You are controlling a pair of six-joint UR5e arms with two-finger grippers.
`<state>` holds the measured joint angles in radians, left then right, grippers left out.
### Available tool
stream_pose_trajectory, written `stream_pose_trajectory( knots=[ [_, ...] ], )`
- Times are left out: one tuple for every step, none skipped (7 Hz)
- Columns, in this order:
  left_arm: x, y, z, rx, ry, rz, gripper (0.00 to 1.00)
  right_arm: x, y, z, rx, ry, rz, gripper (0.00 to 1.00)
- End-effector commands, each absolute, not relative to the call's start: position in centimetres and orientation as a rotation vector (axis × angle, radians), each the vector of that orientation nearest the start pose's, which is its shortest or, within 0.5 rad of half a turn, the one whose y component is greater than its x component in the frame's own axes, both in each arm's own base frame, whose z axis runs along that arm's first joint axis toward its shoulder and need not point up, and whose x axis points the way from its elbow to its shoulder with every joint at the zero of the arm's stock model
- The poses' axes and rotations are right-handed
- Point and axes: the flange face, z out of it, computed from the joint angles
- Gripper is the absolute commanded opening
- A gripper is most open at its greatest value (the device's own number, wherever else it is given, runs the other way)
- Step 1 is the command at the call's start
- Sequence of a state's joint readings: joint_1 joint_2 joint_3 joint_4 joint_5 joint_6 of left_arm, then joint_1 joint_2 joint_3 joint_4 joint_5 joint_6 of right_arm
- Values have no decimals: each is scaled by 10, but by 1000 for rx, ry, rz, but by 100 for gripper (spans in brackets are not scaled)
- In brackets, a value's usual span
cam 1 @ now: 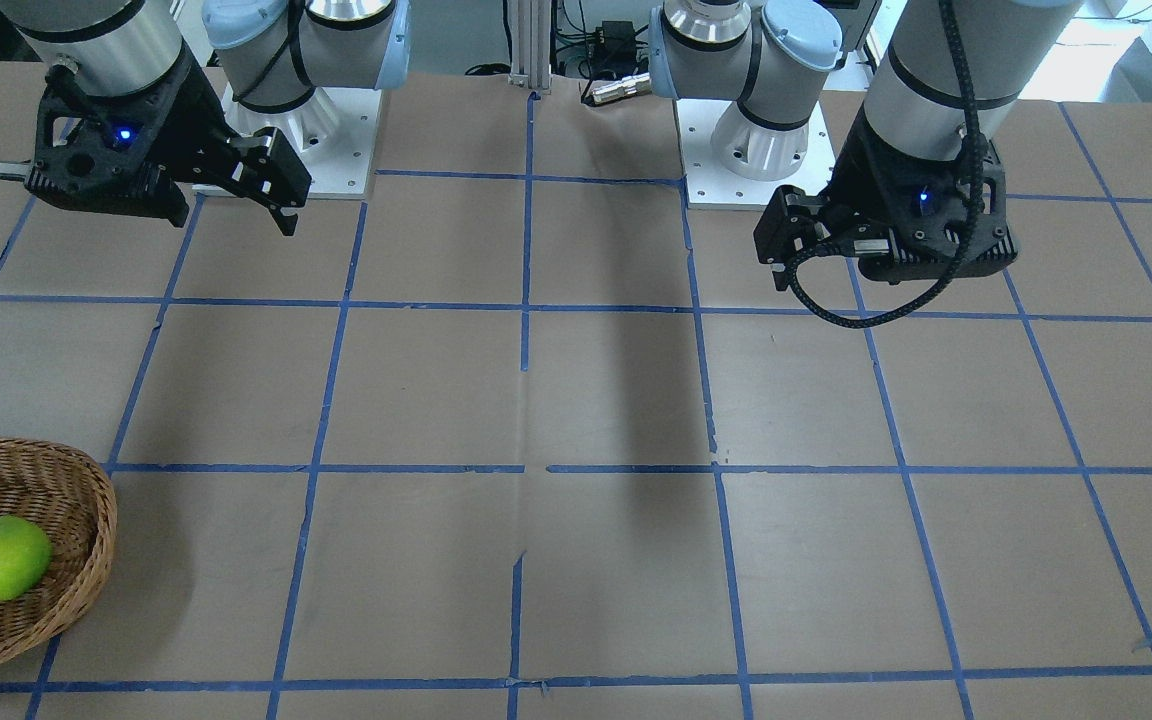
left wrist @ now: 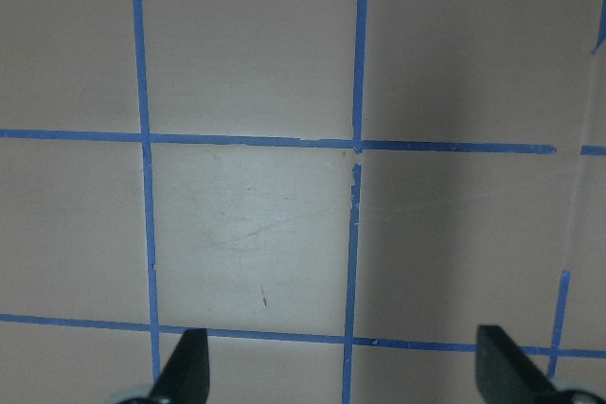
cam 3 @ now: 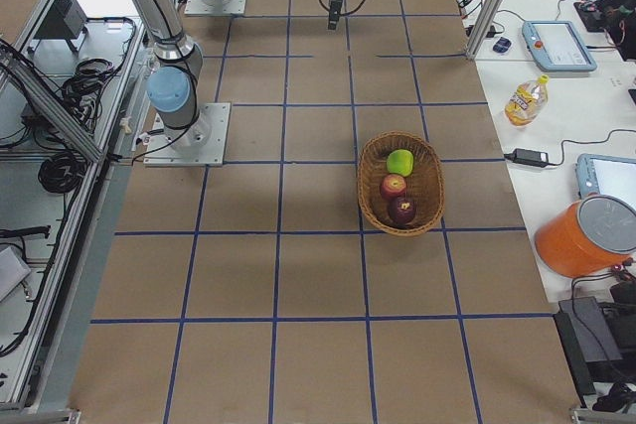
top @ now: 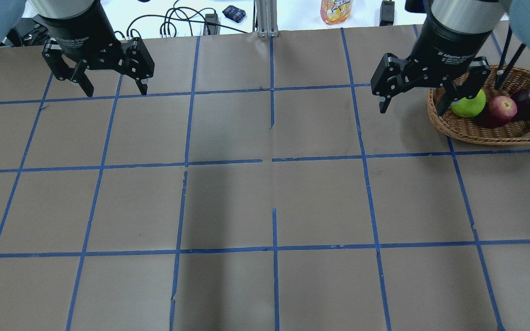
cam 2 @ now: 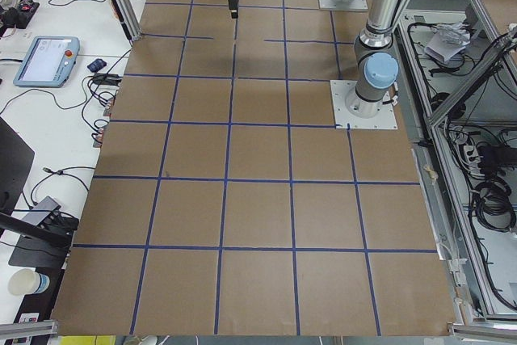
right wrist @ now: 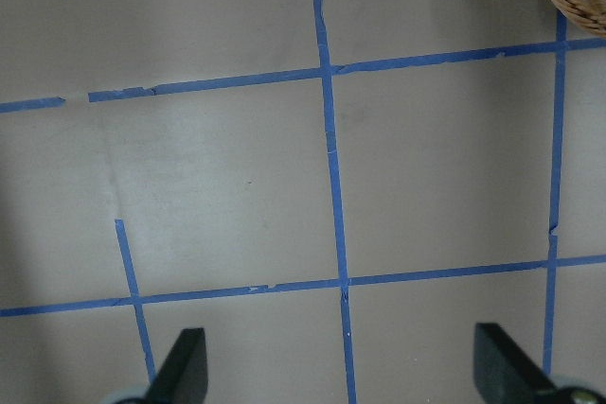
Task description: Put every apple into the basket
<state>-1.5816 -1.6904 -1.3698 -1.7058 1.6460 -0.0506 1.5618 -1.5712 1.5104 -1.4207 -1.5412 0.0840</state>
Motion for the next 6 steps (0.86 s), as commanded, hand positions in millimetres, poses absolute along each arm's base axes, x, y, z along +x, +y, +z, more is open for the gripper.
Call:
stream_pose_trajectory(
  knots=[
    [-131, -534, 513, -60, 3063, 76, 100, 130, -483, 503, 155, 3115, 142, 100],
    [-131, -534, 513, -60, 3063, 76, 100, 130, -478, 508, 152, 3117, 131, 100],
    [-131, -534, 513, -60, 3063, 76, 100, 128, -473, 504, 160, 3113, 173, 100],
    [-132, -534, 512, -58, 3063, 79, 100, 125, -465, 502, 164, 3113, 176, 100],
    [-132, -534, 512, -58, 3065, 79, 100, 120, -466, 501, 176, 3113, 161, 100],
    [-131, -534, 513, -61, 3065, 77, 100, 119, -465, 501, 176, 3116, 173, 100]
  ],
)
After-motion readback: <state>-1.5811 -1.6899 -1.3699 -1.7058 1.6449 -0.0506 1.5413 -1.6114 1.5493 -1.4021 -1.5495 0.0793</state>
